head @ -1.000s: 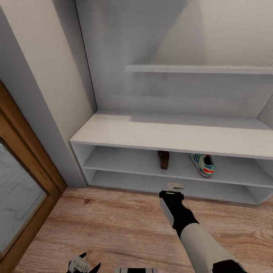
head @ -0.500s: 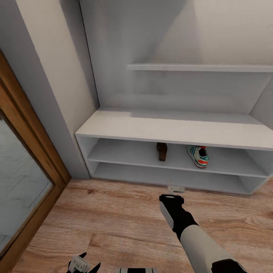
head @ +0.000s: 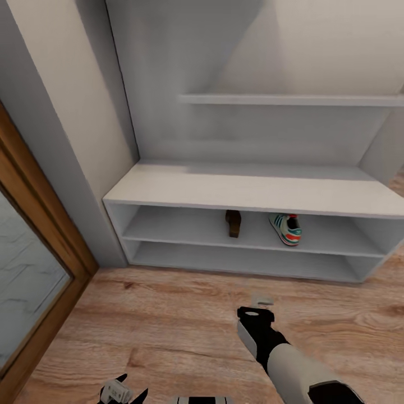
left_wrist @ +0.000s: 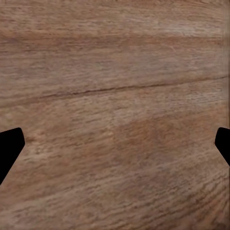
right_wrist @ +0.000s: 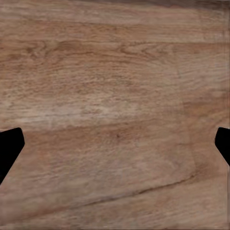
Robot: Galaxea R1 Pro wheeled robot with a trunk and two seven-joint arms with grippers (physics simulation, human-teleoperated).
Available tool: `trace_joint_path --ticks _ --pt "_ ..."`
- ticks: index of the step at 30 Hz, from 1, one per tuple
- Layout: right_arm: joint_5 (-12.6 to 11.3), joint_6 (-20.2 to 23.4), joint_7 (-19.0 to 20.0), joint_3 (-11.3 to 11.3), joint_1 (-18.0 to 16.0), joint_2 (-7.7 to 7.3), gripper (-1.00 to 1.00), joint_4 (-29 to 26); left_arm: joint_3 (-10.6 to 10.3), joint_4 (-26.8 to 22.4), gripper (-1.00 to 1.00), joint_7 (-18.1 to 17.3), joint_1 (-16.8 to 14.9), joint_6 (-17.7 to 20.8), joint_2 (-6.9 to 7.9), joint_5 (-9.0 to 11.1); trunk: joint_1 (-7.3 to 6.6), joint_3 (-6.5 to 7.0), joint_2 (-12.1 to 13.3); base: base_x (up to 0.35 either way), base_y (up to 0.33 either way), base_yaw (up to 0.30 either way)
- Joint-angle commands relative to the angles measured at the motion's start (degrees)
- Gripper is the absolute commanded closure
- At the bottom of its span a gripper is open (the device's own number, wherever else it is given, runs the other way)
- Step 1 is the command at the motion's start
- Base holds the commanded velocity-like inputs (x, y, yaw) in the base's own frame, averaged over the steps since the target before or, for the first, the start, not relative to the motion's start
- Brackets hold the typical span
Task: Pick up the two gym shoes and the two sandals from the corridor floor and place them onto the hallstand (shoe rack) in the corridor, making sure they are on the rack and not on the floor. Arrange them so the two gym shoes are next to each other and the two sandals are next to each other.
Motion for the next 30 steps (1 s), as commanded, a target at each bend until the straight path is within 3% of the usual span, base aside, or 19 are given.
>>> trace_joint_path --ticks 1,4,7,17,30 --pt "-0.6 -4.8 -0.4 0.5 0.0 -0.37 -1.00 5.1 0.4 0.0 -1.00 -0.4 0.0 -0.1 0.04 0.1 -0.01 -0.05 0.0 0.000 0.000 -0.296" --pt "-0.6 -8.7 0.2 0.5 0.0 -1.60 -1.00 8.7 0.4 0.0 -1.00 -0.3 0.0 -0.2 0.12 0.2 -0.01 -0.05 0.0 0.000 0.000 -0.298" --pt "-0.5 -11.9 3.3 0.5 0.0 -2.99 -1.00 12.0 0.4 0.0 -1.00 -0.3 0.0 -0.2 0.16 0.3 -0.01 -0.05 0.0 0.000 0.000 -0.299" --pt "-0.6 -15.6 14.1 0.5 1.1 -7.83 -1.00 15.1 0.5 0.0 -1.00 -0.1 0.0 -0.2 0.17 0.4 -0.01 -0.05 0.0 0.000 0.000 -0.300" --pt "-0.7 -23.1 16.5 0.5 5.1 -11.60 -1.00 15.5 0.6 0.0 -1.00 -0.1 0.0 -0.3 0.35 0.6 -0.01 -0.05 0.0 0.000 0.000 -0.300"
